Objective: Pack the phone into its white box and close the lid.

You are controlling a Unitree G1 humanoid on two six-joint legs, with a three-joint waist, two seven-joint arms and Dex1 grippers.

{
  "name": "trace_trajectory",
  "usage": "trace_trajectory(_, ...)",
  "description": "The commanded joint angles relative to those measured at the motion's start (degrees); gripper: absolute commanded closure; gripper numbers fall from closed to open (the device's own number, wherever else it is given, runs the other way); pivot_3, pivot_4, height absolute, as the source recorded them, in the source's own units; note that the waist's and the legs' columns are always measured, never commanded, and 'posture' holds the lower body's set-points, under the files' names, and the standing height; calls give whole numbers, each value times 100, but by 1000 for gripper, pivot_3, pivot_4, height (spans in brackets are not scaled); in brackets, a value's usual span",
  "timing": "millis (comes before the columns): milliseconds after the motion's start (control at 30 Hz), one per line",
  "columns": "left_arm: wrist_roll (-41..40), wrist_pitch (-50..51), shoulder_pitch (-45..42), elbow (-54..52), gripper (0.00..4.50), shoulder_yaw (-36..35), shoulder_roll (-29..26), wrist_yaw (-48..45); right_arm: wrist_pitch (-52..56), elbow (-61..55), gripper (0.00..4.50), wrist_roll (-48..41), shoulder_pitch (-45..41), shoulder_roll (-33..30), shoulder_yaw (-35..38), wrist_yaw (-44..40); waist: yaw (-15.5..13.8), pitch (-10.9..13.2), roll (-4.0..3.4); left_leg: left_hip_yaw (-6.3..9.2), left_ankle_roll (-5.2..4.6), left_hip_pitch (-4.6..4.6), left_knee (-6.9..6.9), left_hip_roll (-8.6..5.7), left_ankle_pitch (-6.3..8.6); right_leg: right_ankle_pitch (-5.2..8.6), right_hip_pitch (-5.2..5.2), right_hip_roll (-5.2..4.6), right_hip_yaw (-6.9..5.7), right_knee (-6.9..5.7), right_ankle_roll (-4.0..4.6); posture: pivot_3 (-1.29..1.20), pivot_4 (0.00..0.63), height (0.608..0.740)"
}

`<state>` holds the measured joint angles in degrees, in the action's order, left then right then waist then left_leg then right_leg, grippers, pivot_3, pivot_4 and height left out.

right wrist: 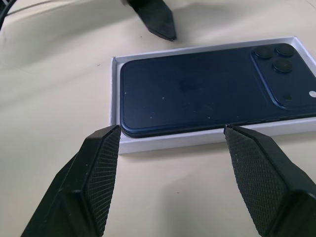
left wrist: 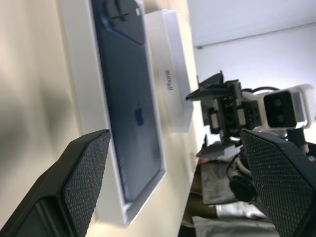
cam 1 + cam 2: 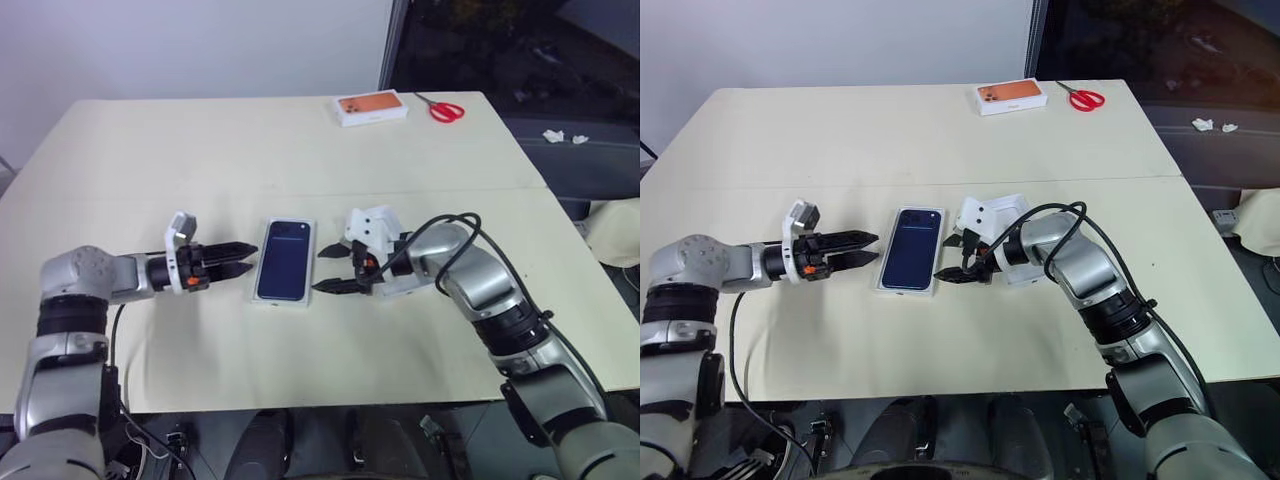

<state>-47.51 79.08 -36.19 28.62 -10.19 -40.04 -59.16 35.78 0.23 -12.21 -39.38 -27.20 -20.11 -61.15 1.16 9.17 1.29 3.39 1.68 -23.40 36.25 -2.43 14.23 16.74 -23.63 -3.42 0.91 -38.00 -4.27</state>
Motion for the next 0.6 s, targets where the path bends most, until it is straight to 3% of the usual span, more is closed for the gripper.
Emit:
trace_trajectory(33,-19,-511,107,-574,81,-468,-107,125,-189,5,983,7,-146,77,178,133,-16,0,0,0,0,0,0,0,0,0,0,0,-1,0,0,0,150,740)
trace_trajectory(133,391,-1376,248,-709,81,-733,-39,699,-462,229,983,128,-176,110,327,402,-30,0,-1,0,0,0,1,0,0,0,2,-2,0,2,0,0,150,740)
trace_trajectory(200,534,-1635,343,-734,619,-764,-3,893,-590,300,1561,190,-154,117,328,479,-34,1,-1,0,0,0,1,0,0,0,2,-2,0,2,0,0,150,740)
trace_trajectory(267,589,-1802,476,-889,1344,-800,146,1123,-888,359,2321,470,-77,88,127,567,-34,1,-2,-1,0,0,-1,-1,0,0,2,-2,0,3,0,0,150,740)
trace_trajectory(400,1140,-2486,695,-1096,3569,-443,550,1641,-1447,616,4483,1038,5,198,-211,857,-36,2,-1,-2,-1,0,1,-1,0,0,3,-2,0,1,0,0,150,740)
trace_trajectory(467,1514,-2914,749,-1131,4470,-145,733,1807,-1624,757,4500,1215,18,264,-303,973,-39,2,-1,-2,0,0,3,-1,0,0,3,-1,-1,0,0,0,150,740)
trace_trajectory(600,1742,-3252,657,-1055,4470,139,1252,1969,-1901,1046,4500,1584,56,468,-468,1284,-47,2,-1,-2,0,0,5,-3,0,-1,5,-1,-2,0,-1,0,150,740)
